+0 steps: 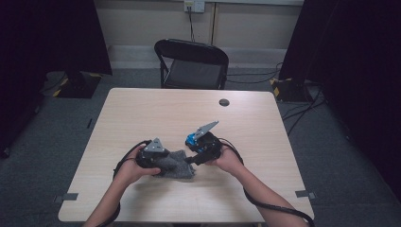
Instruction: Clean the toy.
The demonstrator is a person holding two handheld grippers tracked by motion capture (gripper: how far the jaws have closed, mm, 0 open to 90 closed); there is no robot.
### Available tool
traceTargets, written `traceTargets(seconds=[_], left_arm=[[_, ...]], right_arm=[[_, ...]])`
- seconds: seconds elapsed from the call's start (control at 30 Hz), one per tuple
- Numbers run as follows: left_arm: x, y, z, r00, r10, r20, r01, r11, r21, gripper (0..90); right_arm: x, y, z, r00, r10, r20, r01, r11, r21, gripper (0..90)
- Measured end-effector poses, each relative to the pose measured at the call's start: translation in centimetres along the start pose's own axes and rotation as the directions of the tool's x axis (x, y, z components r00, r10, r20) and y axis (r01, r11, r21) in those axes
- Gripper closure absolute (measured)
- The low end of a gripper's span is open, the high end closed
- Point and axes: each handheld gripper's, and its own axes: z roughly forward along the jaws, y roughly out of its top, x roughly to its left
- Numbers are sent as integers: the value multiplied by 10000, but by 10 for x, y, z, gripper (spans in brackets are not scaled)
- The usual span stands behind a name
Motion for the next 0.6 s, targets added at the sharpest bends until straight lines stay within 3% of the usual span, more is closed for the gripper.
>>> traceTargets(seconds=[0.07, 0.13, 0.2, 0.27, 0.37, 0.47, 0.6], left_arm=[[0, -4, 3, 9999, 65, 106, -67, 9997, 243, 344], [-1, -8, 6, 9997, 193, 124, -195, 9997, 171, 345], [0, -11, 8, 9997, -126, 186, 124, 9999, 108, 355], [0, -11, 8, 9997, -73, 231, 70, 9999, 130, 370], [-1, -11, 8, 9997, -193, 136, 189, 9995, 257, 408], [-3, -9, 8, 9995, -292, 135, 286, 9987, 422, 516], [-2, -8, 5, 9959, -890, -163, 897, 9946, 514, 645]], right_arm=[[-5, -1, -4, 9995, 257, 163, -255, 9996, -122, 377], [-8, -3, -8, 9988, 382, 304, -375, 9990, -230, 373], [-11, -4, -12, 9973, 469, 571, -453, 9986, -289, 352], [-15, -5, -15, 9941, 631, 885, -602, 9976, -354, 328], [-22, -8, -20, 9828, 1006, 1548, -919, 9938, -624, 260], [-30, -11, -22, 9697, 1485, 1937, -1362, 9878, -755, 225], [-38, -15, -21, 9563, 1793, 2311, -1661, 9832, -755, 208]])
